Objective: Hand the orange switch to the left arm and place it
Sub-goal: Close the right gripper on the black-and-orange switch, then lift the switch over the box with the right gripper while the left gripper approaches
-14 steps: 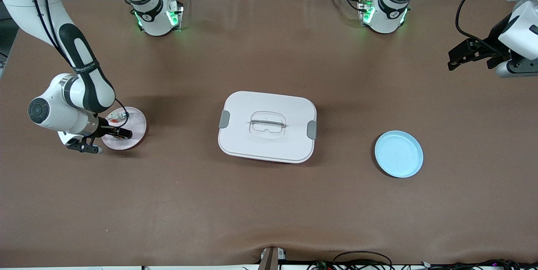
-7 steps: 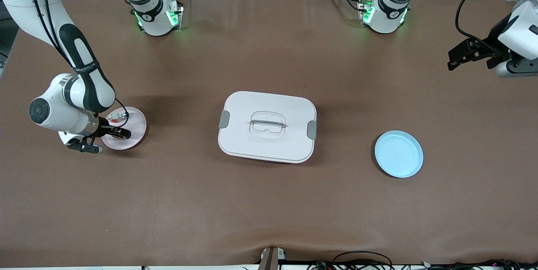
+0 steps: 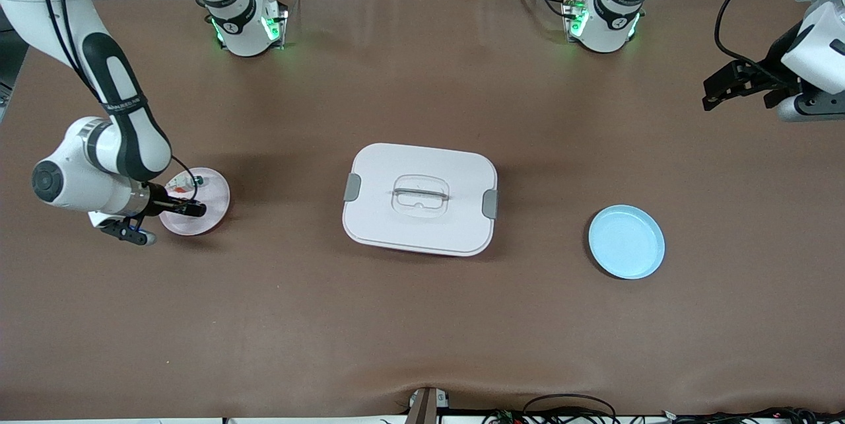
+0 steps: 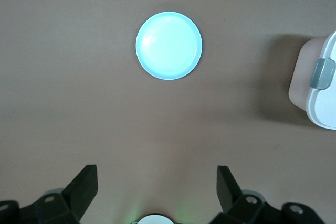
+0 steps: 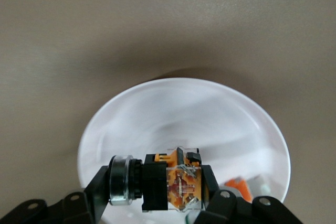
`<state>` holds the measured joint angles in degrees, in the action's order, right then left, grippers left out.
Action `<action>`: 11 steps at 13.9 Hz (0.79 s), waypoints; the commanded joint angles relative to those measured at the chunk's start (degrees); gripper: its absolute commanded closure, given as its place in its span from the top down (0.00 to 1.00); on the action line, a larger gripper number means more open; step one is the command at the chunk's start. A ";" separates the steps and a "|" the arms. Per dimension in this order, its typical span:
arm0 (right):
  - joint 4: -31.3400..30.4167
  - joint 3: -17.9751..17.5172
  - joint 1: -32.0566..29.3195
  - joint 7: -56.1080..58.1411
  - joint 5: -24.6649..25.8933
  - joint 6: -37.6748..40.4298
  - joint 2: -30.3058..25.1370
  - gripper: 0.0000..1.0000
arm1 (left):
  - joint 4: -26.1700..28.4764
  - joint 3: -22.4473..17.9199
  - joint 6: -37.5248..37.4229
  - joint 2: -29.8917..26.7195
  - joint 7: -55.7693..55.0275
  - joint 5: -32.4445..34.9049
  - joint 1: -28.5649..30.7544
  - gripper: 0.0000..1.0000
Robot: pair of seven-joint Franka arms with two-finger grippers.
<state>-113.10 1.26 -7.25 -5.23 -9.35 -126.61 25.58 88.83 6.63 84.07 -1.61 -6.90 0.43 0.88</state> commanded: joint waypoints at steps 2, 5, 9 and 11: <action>6.56 -0.47 3.82 -11.44 -0.93 12.23 -3.42 0.00 | 0.21 0.05 0.74 -0.24 0.93 -0.52 -0.01 1.00; 11.22 -0.64 6.89 -18.04 -7.33 20.93 -4.74 0.00 | 0.21 0.22 1.44 -0.41 0.93 -0.78 -0.09 1.00; 17.55 -0.82 11.81 -29.98 -8.75 27.54 -4.92 0.00 | 0.47 2.95 1.71 -0.94 -2.66 -0.96 0.08 1.00; 19.66 -0.82 14.27 -35.09 -13.22 28.52 -4.92 0.00 | 0.64 4.26 1.71 -1.03 -5.30 -0.96 0.08 1.00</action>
<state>-95.80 0.06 4.66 -35.46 -19.23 -99.84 20.78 88.83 9.74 85.37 -1.62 -9.99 0.35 0.76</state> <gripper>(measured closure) 0.278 0.000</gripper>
